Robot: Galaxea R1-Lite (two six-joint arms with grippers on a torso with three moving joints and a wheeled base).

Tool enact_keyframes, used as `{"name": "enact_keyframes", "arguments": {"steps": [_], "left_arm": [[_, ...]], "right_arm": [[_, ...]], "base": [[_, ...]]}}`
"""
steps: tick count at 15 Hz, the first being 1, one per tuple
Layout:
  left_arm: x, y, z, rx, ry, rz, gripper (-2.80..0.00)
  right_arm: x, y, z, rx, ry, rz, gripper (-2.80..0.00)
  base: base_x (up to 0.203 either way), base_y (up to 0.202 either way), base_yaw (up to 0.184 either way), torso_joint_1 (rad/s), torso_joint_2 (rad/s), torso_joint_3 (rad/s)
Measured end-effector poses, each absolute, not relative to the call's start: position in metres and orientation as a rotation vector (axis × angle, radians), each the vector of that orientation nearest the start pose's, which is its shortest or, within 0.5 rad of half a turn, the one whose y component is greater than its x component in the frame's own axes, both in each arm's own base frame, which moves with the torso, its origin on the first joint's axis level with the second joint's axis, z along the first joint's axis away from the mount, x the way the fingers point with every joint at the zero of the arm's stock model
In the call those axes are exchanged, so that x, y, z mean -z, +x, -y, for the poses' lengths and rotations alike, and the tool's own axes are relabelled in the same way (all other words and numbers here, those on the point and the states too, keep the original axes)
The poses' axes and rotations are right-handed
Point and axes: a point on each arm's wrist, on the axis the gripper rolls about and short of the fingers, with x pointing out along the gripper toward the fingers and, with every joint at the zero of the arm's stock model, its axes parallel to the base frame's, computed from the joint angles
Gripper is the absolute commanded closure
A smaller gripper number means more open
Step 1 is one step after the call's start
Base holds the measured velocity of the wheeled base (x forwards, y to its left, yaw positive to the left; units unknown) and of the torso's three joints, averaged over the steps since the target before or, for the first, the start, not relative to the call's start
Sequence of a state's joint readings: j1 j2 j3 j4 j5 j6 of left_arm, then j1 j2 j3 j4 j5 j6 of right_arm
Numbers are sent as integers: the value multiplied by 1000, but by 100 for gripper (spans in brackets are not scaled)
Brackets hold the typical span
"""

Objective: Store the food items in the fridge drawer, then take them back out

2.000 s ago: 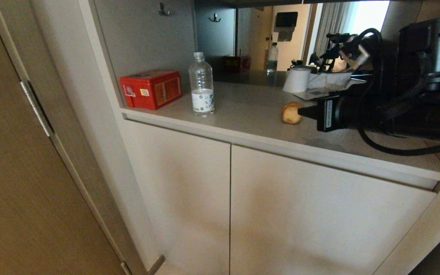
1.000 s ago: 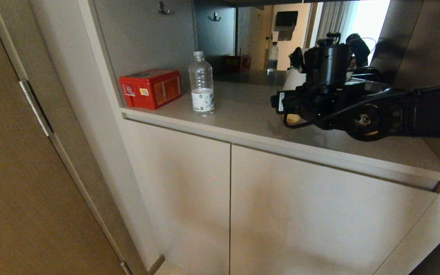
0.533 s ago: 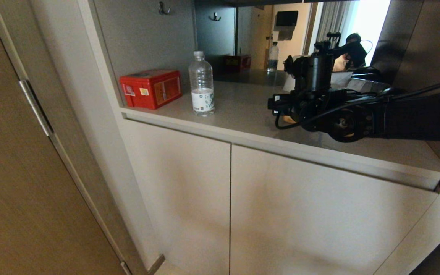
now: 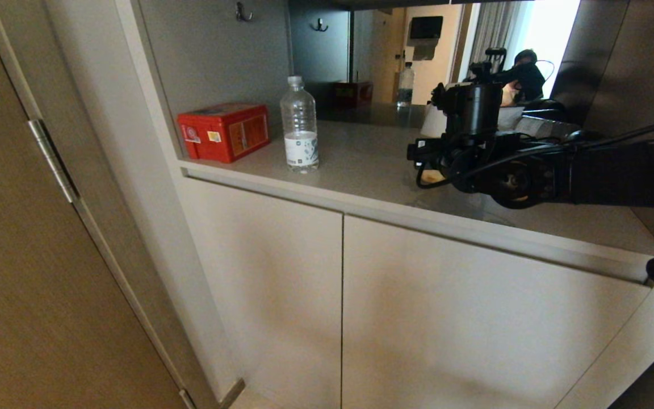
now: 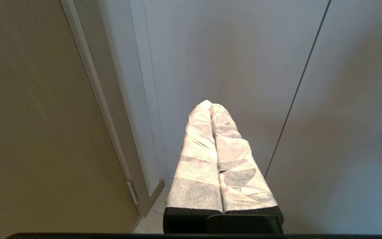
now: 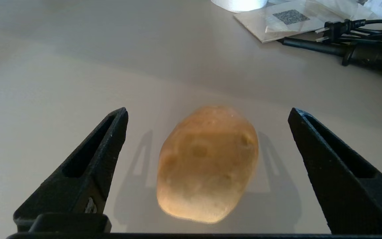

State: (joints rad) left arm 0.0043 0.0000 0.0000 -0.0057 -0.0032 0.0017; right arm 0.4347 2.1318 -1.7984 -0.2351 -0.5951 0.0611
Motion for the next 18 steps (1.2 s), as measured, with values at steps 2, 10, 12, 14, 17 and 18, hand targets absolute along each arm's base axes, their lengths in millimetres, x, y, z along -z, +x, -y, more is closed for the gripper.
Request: {"name": "enact_keyframes", "arguments": {"steps": [2, 10, 12, 14, 17, 18], "left_arm": [[-76, -23, 0, -1, 2, 6, 0], [-76, -23, 0, -1, 2, 6, 0], [-76, -23, 0, -1, 2, 6, 0], [-76, -23, 0, -1, 2, 6, 0], [-76, -23, 0, -1, 2, 5, 0], [-76, -23, 0, -1, 2, 6, 0]], "right_arm": [[-257, 416, -175, 171, 18, -76, -280], [-242, 427, -176, 180, 21, -104, -280], [-239, 428, -176, 180, 17, -109, -280], [-237, 429, -176, 181, 16, -114, -280], [-233, 429, -176, 183, 22, -121, -280], [-233, 430, -176, 183, 20, -123, -280]], "base": [[0, 0, 0, 0, 0, 0], [0, 0, 0, 0, 0, 0], [0, 0, 0, 0, 0, 0], [0, 0, 0, 0, 0, 0], [0, 0, 0, 0, 0, 0], [0, 0, 0, 0, 0, 0]]}}
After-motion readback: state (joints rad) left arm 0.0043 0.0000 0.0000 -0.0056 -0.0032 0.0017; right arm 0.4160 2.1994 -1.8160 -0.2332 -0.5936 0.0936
